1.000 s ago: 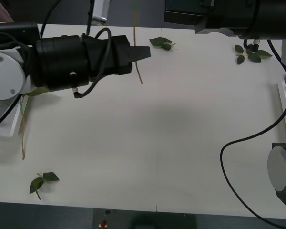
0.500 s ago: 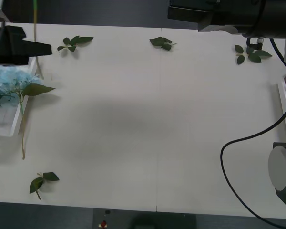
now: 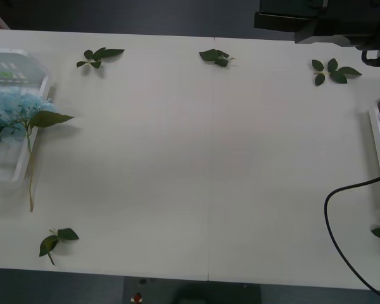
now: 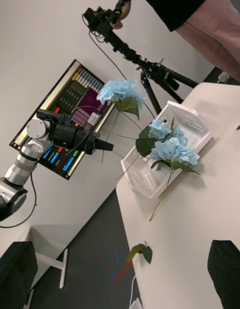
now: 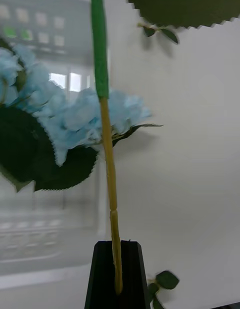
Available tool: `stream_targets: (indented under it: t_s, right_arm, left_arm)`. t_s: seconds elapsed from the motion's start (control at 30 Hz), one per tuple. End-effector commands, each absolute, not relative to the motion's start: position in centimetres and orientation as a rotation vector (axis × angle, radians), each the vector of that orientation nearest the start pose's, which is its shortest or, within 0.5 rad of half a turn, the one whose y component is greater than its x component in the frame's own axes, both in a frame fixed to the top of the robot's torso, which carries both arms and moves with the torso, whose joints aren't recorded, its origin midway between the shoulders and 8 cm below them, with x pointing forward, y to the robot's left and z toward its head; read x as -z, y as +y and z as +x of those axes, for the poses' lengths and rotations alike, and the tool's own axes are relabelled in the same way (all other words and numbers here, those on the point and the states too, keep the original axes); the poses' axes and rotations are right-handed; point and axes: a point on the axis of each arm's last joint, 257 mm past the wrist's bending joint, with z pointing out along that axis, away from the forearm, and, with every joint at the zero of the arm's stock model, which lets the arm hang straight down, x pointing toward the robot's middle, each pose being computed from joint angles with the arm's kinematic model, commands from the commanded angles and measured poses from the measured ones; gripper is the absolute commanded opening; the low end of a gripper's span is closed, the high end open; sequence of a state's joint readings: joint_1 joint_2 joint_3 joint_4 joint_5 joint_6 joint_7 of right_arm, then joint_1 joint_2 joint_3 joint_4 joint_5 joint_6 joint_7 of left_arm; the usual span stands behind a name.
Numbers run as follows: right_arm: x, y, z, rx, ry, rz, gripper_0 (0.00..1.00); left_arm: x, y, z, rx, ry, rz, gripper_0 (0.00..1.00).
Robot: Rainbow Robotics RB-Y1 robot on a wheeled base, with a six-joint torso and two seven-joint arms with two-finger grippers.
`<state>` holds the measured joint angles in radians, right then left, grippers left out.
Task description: Put the red flowers into the right box and the blue flowers into the left box
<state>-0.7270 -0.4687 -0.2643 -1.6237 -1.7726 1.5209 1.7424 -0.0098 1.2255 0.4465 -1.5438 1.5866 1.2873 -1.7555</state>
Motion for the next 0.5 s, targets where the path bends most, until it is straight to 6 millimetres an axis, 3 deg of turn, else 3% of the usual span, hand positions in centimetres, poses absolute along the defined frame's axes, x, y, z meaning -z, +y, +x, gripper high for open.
stream_targets:
  t_s: [0.03,0.17,0.37,0.5]
  right_arm:
    - [-7.3,-9.2,42.6,-1.323,1.658,-0.897,1.0]
    - [-6.6,-10.9,42.0,-1.281,1.674,-0.94,1.0]
    - [-5.4,-13.1,41.0,-1.206,1.678,-1.019,1.0]
    - [-4.3,-14.5,41.1,-1.137,1.655,-1.06,1.0]
  left_arm:
    - [9.8,53.7,41.5,0.214,2.413,0.101,0.0]
    - [12.6,57.4,39.4,0.16,2.471,0.06,0.0]
    - [16.3,60.0,36.7,0.131,2.561,0.0,0.0]
    - [18.1,60.6,35.4,0.134,2.605,-0.031,0.0]
